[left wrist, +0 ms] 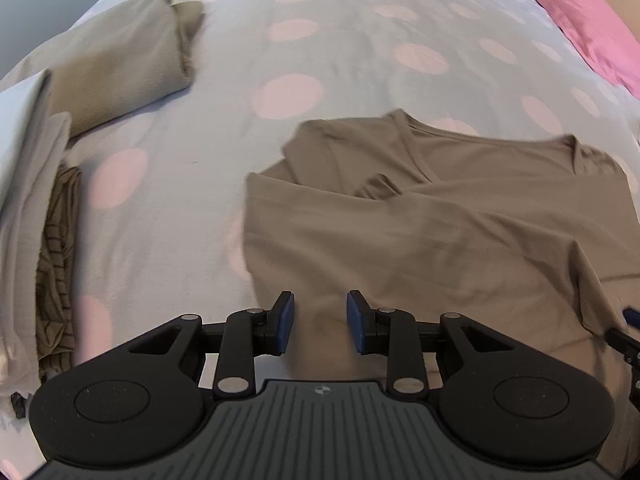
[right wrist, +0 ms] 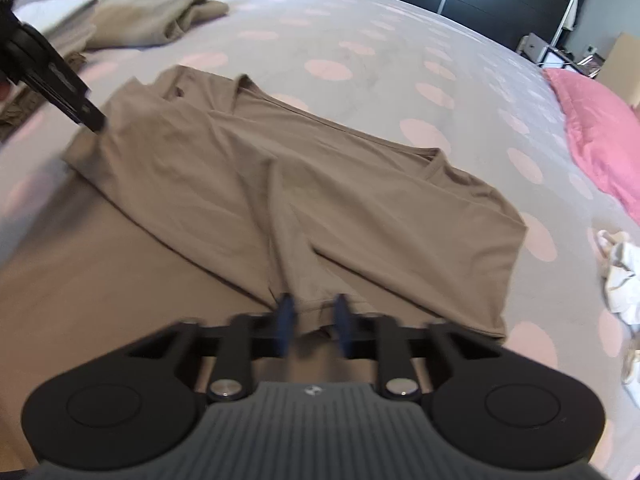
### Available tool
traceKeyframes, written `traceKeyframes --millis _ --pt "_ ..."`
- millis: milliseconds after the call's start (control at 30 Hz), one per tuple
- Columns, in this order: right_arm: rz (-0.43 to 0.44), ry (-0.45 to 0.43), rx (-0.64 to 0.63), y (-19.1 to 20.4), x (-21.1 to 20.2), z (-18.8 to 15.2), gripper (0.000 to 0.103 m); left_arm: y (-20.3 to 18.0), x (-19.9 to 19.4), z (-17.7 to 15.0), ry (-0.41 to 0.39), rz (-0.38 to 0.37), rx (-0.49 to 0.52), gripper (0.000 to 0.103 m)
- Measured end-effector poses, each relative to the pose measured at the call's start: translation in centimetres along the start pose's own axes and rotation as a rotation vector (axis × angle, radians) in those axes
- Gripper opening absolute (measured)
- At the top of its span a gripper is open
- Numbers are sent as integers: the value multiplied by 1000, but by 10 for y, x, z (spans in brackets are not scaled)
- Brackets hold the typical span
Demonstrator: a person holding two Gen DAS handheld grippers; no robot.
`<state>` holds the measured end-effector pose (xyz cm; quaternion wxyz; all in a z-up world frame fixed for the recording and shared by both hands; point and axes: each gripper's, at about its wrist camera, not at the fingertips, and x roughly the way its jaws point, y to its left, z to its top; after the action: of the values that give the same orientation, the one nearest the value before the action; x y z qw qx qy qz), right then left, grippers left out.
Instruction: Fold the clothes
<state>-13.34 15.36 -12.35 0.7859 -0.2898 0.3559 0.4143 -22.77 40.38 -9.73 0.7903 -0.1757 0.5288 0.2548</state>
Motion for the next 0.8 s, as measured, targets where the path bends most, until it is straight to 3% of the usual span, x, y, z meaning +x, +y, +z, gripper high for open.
traceKeyframes --millis 167,333,600,700,800 --pt "5 -69 124 -22 -15 21 5 16 -4 3 -8 8 -64 27" --pt "85 -134 264 -43 -45 49 4 25 -5 1 -12 24 -95 27" --pt "220 -289 382 -65 -102 103 4 29 -4 0 -15 30 -112 27" --pt "232 -359 419 -78 -121 117 4 28 -3 -1 -14 31 -108 27" --pt "197 -317 480 -98 -106 110 4 28 -2 -1 -10 31 -103 27"
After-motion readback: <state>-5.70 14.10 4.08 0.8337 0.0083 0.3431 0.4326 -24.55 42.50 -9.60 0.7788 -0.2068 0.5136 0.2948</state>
